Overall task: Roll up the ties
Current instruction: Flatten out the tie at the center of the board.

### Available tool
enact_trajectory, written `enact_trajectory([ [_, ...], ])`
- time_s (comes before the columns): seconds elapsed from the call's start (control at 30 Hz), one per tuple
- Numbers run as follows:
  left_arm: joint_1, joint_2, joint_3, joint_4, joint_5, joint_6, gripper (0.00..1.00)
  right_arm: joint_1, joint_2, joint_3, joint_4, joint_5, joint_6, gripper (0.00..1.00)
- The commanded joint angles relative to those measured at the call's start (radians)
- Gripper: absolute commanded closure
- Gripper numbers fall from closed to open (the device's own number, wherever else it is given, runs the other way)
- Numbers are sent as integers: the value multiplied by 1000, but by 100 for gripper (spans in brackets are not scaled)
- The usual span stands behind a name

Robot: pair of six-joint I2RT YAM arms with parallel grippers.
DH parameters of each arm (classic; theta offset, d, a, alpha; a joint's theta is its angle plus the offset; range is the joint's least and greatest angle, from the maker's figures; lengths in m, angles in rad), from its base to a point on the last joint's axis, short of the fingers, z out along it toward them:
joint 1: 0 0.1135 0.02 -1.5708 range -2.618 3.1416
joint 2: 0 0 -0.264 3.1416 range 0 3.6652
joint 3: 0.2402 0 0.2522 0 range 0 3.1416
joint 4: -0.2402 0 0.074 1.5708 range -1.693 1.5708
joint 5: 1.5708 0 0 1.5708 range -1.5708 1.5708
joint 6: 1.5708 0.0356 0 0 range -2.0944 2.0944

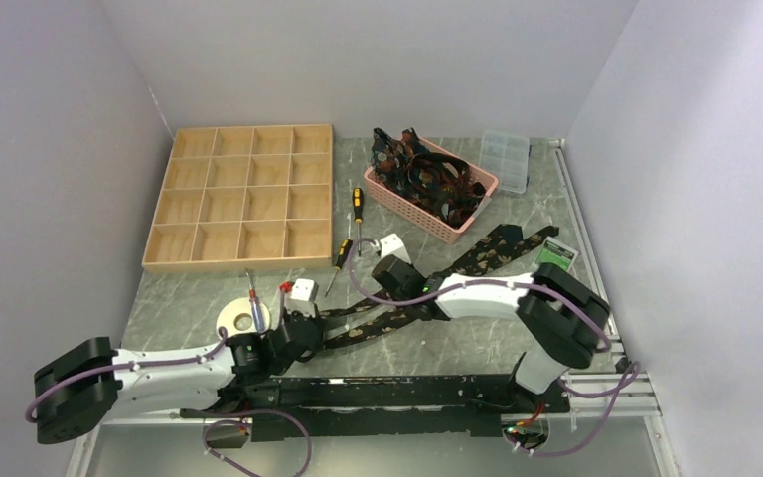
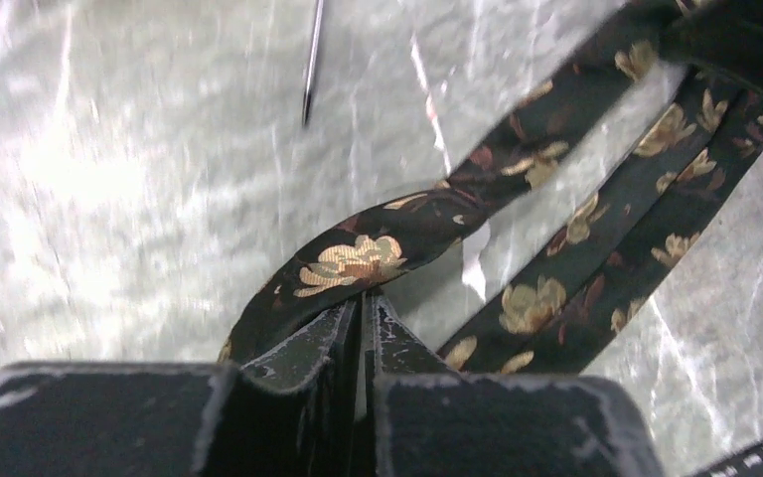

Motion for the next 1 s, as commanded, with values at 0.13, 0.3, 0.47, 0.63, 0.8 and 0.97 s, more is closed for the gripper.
enact_trajectory([
  [0.13, 17, 167, -42, 854, -201, 636, 97, 17, -378, -98, -25, 59, 25, 100],
  [0.3, 44, 252, -30, 1114, -128, 806, 97, 51, -517, -163, -53, -48, 25, 100],
  [0.47, -10, -53, 7, 494, -173, 551, 72, 90, -502, -212, -46, -139, 46, 100],
  [0.63, -17, -475, 111, -260, -192, 192, 50, 131, -406, -226, -24, -155, 74, 100],
  [0.8, -17, -680, 186, -558, -173, 67, 41, 138, -323, -210, -34, -128, 110, 100],
  [0.97, -18, -625, 222, -501, -176, 118, 39, 138, -338, -189, -87, -94, 138, 59],
])
